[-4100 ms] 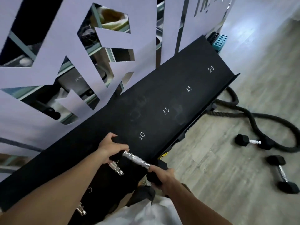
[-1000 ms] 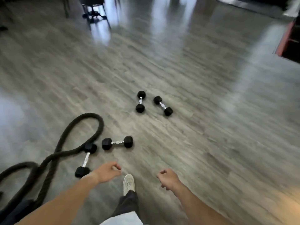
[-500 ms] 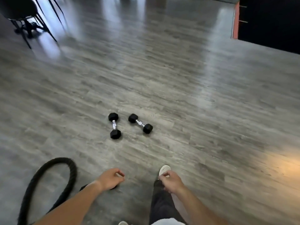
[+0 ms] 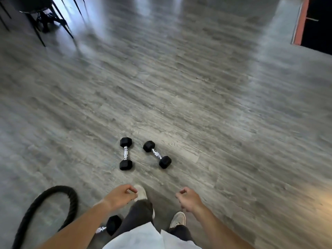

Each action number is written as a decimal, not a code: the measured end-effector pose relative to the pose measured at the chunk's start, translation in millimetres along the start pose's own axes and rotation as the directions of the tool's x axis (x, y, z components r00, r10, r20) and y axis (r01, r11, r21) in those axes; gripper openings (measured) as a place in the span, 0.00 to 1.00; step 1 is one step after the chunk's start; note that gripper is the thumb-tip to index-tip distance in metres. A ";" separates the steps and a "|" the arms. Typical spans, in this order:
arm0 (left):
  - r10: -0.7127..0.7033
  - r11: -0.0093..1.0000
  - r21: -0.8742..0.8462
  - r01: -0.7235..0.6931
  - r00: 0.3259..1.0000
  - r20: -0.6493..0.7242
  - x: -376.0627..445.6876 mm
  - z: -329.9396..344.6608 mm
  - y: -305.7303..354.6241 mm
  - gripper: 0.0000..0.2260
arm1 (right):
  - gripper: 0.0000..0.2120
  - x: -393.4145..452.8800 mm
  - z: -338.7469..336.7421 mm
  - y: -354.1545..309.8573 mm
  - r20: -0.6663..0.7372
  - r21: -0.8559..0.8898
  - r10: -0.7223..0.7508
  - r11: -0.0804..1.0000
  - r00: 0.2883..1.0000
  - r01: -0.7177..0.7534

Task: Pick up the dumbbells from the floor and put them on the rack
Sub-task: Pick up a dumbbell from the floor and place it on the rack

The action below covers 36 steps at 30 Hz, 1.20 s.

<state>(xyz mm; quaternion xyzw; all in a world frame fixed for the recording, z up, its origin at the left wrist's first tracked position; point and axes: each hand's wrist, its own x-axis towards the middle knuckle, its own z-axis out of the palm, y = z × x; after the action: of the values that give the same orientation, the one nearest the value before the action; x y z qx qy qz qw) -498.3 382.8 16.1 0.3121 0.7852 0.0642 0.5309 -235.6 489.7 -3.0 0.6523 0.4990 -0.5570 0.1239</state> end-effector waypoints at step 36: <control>-0.276 0.956 0.084 0.280 0.959 -0.063 680.2 11.8 -1.3 0.32 | 0.42 623.6 118.8 -25.8 0.245 0.583 0.559 0.568 0.792 -0.581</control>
<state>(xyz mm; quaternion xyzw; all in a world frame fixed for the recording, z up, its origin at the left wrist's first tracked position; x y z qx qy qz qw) -652.7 758.7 -529.4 0.2211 0.8367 -0.0396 0.4995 -401.3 736.5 -564.4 0.7706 0.0429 -0.6311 0.0783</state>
